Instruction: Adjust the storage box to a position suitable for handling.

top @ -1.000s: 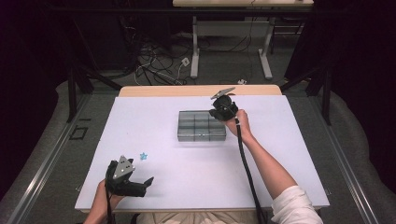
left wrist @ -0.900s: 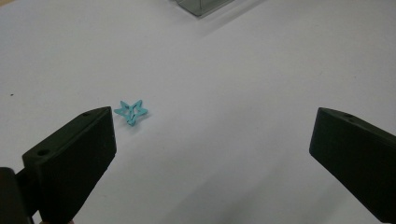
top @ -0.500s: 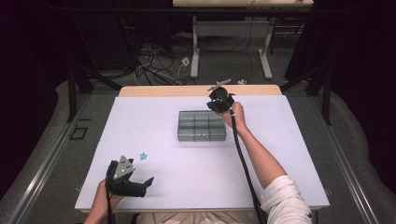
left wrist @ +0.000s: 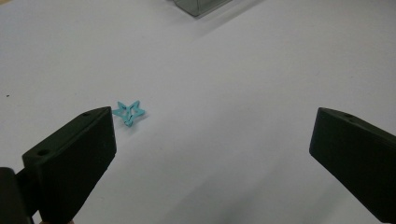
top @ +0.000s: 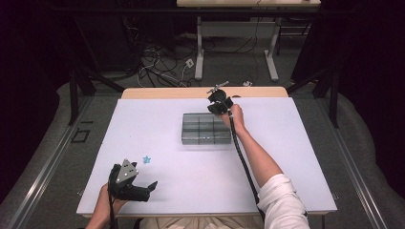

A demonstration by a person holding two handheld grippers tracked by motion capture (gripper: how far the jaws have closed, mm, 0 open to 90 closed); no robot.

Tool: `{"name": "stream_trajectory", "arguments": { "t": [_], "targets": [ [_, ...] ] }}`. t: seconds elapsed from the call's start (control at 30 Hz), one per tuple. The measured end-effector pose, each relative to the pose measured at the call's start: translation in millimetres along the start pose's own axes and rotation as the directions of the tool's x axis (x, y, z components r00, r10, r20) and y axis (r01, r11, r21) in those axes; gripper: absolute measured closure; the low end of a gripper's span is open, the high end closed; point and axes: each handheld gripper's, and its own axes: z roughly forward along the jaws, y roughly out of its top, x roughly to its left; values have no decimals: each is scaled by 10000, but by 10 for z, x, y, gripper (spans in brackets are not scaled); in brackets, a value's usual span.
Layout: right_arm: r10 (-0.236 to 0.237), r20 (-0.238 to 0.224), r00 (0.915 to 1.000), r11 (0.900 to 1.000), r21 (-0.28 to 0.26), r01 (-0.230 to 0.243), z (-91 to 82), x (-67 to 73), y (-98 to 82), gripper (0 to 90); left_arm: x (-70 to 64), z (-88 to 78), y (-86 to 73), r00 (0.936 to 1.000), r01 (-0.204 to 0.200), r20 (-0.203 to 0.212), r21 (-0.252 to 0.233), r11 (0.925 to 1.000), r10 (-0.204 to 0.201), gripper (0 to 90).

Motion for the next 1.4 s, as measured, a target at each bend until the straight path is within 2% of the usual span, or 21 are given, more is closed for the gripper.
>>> {"name": "stream_trajectory", "arguments": {
  "t": [0.13,0.17,0.2,0.23,0.27,0.33,0.37,0.4,0.53,0.73,0.83,0.87,0.9,0.93,0.97,1.0,1.13,1.2,1.27,1.3,1.4],
  "targets": [
    [-58,-24,10000,10000,-71,57,48,10,4,900,1,1,-1,10000,2,-34,-10,10000,-2,3],
    [124,1,9999,9999,-37,-124,60,22,10,900,2,1,-1,10000,7,-25,-6,10000,-7,3],
    [-1,-3,10000,10000,36,1,62,15,12,900,1,0,-1,10000,3,-45,4,10000,-3,3],
    [61,-73,10000,9999,-153,-62,86,18,10,900,1,1,-1,10000,5,-29,-9,10000,-5,3],
    [-61,17,10000,9992,386,60,69,17,29,900,1,0,-1,10000,0,-39,4,10000,0,3],
    [-139,45,9999,9993,356,137,97,22,30,900,1,0,-2,10000,1,-25,-5,10000,-1,3],
    [-71,15,10000,9999,136,71,121,32,28,900,1,0,-2,10000,2,-46,-2,10000,-2,3],
    [-76,30,10000,9994,343,75,115,33,38,900,2,1,-3,10000,-3,-53,-11,10000,3,3],
    [-120,65,9999,9990,434,117,150,41,55,900,0,0,-1,10000,25,-28,-4,10000,-25,3],
    [148,250,9996,9984,548,-162,227,59,66,900,-1,3,-3,10000,14,-49,-53,10000,-14,3],
    [96,279,9996,9990,432,-108,246,84,69,900,4,1,-4,10000,-34,-52,-19,10000,34,3],
    [-53,308,9995,9978,667,32,235,81,84,900,2,3,-6,10000,5,-28,-50,10000,-6,3],
    [117,255,9996,9999,-9,-117,278,90,64,900,2,2,-6,10000,6,-31,-54,10000,-7,3],
    [106,253,9996,9998,145,-110,269,89,68,900,2,1,-6,10000,5,-34,-57,10000,-5,3],
    [111,257,9996,9983,573,-126,241,85,78,900,2,1,-6,10000,5,-35,-55,10000,-5,3],
    [226,298,9993,9987,442,-240,251,92,73,900,2,0,-5,10000,-3,-32,-54,10000,3,3],
    [75,276,9996,9990,446,-87,251,87,74,900,0,-1,-4,10000,-8,-48,-28,10000,8,3],
    [40,300,9995,9972,739,-62,232,87,82,900,-2,1,-3,10000,10,-50,-46,10000,-10,3],
    [145,246,9996,9997,199,-150,265,90,65,900,-3,1,-3,10000,10,-43,-45,10000,-10,3],
    [294,321,9991,9980,550,-311,245,103,71,900,-4,1,-3,10000,13,-36,-48,10000,-14,3],
    [221,374,9991,9979,597,-243,275,100,65,900,-2,-1,0,10000,-5,-14,12,10000,5,3]
  ]
}}
